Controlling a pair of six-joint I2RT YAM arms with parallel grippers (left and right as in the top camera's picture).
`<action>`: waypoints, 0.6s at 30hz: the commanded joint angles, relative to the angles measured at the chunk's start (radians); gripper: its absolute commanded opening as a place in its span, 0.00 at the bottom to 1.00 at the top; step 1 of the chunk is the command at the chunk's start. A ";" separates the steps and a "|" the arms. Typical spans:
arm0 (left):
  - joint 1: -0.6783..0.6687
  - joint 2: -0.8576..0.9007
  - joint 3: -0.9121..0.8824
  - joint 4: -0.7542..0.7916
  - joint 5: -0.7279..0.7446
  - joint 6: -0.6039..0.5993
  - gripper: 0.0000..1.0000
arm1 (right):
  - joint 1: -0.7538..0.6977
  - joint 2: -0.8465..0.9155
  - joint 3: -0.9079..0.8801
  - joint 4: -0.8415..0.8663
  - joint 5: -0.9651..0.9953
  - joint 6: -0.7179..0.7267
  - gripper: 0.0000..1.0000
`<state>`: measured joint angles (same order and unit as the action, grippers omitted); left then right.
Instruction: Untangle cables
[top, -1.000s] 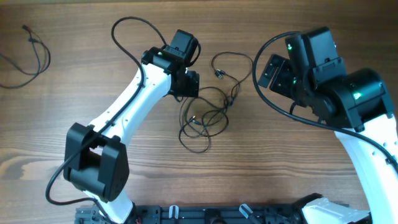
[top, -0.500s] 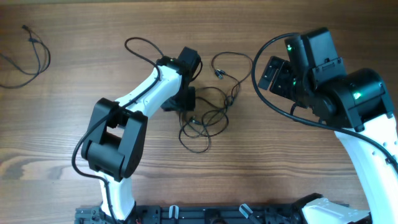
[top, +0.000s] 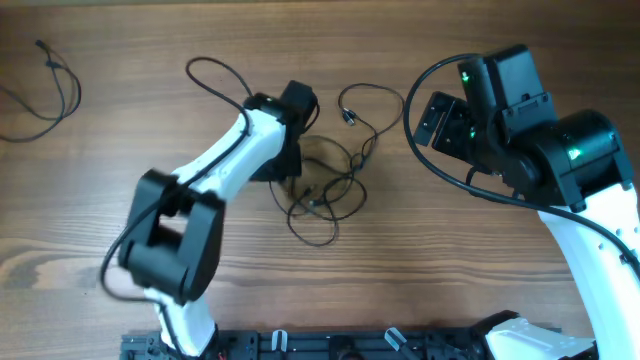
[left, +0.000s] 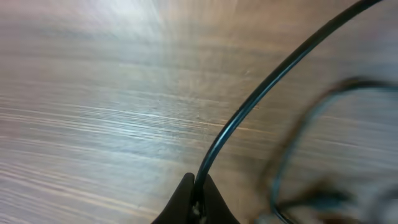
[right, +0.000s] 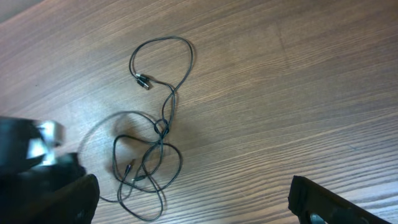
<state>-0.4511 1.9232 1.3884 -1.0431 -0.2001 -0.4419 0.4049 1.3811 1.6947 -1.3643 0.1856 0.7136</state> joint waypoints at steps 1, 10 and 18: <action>0.006 -0.229 0.091 0.014 0.017 -0.019 0.04 | 0.000 0.021 -0.002 0.005 -0.008 -0.007 1.00; 0.013 -0.730 0.105 0.388 -0.019 -0.019 0.04 | 0.000 0.132 -0.002 0.040 -0.146 -0.095 1.00; 0.089 -0.884 0.105 0.516 -0.183 -0.018 0.04 | 0.002 0.153 -0.002 0.234 -0.494 -0.361 1.00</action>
<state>-0.3958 1.0515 1.4899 -0.5579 -0.3260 -0.4553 0.4049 1.5101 1.6913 -1.1763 -0.0971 0.4992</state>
